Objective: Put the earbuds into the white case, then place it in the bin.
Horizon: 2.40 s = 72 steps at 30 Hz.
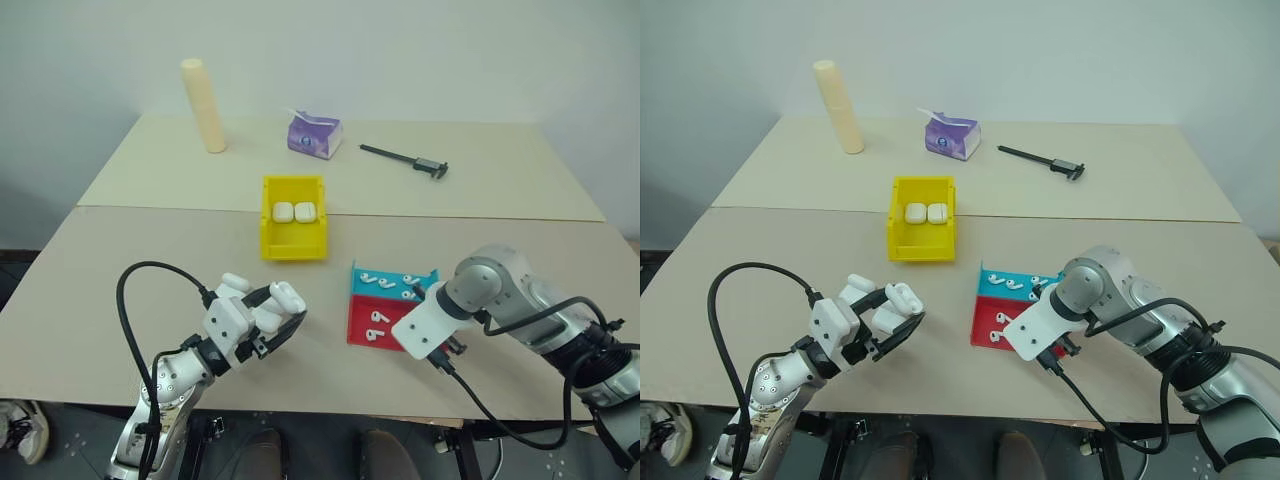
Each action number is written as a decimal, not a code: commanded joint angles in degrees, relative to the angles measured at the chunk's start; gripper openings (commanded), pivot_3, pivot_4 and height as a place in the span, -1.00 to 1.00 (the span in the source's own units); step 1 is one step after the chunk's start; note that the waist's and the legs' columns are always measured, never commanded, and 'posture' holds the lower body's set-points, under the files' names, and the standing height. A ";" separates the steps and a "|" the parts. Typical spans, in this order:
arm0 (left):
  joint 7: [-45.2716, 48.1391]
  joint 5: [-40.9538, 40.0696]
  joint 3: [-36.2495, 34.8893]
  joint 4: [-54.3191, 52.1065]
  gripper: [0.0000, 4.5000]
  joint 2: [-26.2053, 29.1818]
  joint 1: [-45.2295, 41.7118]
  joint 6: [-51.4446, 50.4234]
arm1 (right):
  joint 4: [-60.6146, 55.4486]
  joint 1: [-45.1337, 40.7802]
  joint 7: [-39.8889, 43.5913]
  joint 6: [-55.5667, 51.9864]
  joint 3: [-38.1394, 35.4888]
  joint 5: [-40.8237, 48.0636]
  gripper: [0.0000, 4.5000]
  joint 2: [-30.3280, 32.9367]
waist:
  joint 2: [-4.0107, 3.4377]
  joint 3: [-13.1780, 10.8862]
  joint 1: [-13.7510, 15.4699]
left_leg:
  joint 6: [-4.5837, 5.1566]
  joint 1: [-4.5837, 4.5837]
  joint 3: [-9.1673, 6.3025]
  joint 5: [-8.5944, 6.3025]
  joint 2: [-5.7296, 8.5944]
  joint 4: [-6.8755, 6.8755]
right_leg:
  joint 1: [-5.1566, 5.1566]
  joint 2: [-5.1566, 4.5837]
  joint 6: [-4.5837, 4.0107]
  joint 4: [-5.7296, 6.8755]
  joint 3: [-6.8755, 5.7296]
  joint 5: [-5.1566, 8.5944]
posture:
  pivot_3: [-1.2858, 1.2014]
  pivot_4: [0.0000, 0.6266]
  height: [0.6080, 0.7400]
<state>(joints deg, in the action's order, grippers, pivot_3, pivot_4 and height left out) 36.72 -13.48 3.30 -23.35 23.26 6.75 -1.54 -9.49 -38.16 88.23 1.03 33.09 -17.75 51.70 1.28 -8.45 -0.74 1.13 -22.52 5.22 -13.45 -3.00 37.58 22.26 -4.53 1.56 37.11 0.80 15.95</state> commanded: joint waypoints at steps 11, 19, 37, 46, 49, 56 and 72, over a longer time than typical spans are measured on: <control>-0.63 0.09 0.24 -2.29 0.24 0.17 -0.19 0.42 | 0.37 0.39 0.78 2.77 -0.54 -0.77 -0.22 0.74 | 0.00 0.00 0.02 | 0.00 0.01 -0.01 0.00 0.00 0.00 | -0.01 0.00 0.00 0.00 0.00 0.00 | 0.03 -0.52 1.00; -0.50 -0.22 0.22 -2.43 0.24 0.21 -0.08 0.22 | 0.22 0.85 0.03 2.70 -1.07 -0.80 -0.38 0.10 | 0.00 0.00 0.00 | 0.00 0.03 0.00 0.00 0.00 0.00 | -0.02 0.00 0.00 0.00 0.00 0.00 | 0.03 -0.52 1.00; 0.51 -4.32 1.09 -4.05 0.24 -1.56 -2.84 -0.91 | -3.96 2.19 -0.03 -3.31 -6.19 4.85 -0.38 0.46 | 0.01 0.00 0.06 | 0.00 0.00 -0.01 0.00 0.00 0.00 | -0.01 -0.02 0.00 0.00 0.00 0.00 | 0.03 -0.52 1.00; 5.00 -6.44 1.46 -1.81 0.24 0.56 -6.27 -1.09 | -10.24 4.51 -0.80 -13.10 -13.15 11.87 -0.38 2.73 | 0.01 0.00 0.03 | 0.01 -0.02 -0.02 -0.01 0.00 0.00 | 0.00 -0.01 0.00 -0.02 0.00 0.00 | 0.03 -0.52 1.00; 6.03 -6.48 1.43 -0.99 0.24 0.72 -7.06 -1.07 | -10.05 5.27 -1.19 -11.96 -13.39 11.36 -0.38 4.03 | 0.01 0.00 0.07 | 0.01 -0.02 -0.03 -0.01 0.01 0.00 | 0.00 -0.01 0.00 -0.01 -0.01 0.00 | 0.03 -0.52 1.00; 6.60 -6.38 1.43 -0.38 0.24 0.61 -7.45 -1.05 | -7.54 3.93 -1.39 -4.16 -8.65 7.22 -0.38 3.32 | 0.00 0.00 0.00 | 0.04 -0.03 -0.03 -0.03 0.01 0.00 | 0.01 0.03 0.00 -0.03 0.01 0.00 | 0.03 -0.52 1.00; 2.85 -4.75 1.76 -3.09 0.24 -0.27 -3.23 -1.21 | -2.49 0.37 0.71 5.65 -6.76 6.41 0.13 1.69 | 0.01 -0.01 0.06 | 0.04 -0.03 -0.03 -0.02 0.00 0.01 | 0.01 0.02 0.00 -0.02 0.00 0.00 | 0.03 -0.52 1.00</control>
<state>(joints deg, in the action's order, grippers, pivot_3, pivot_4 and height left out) 40.06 -18.08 4.96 -23.49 23.15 3.37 -2.96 -11.12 -36.26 87.68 6.78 26.76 -12.07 52.90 1.29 -8.46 -0.68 1.17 -22.56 5.19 -13.47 -3.00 37.59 22.26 -4.52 1.56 37.09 0.80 15.95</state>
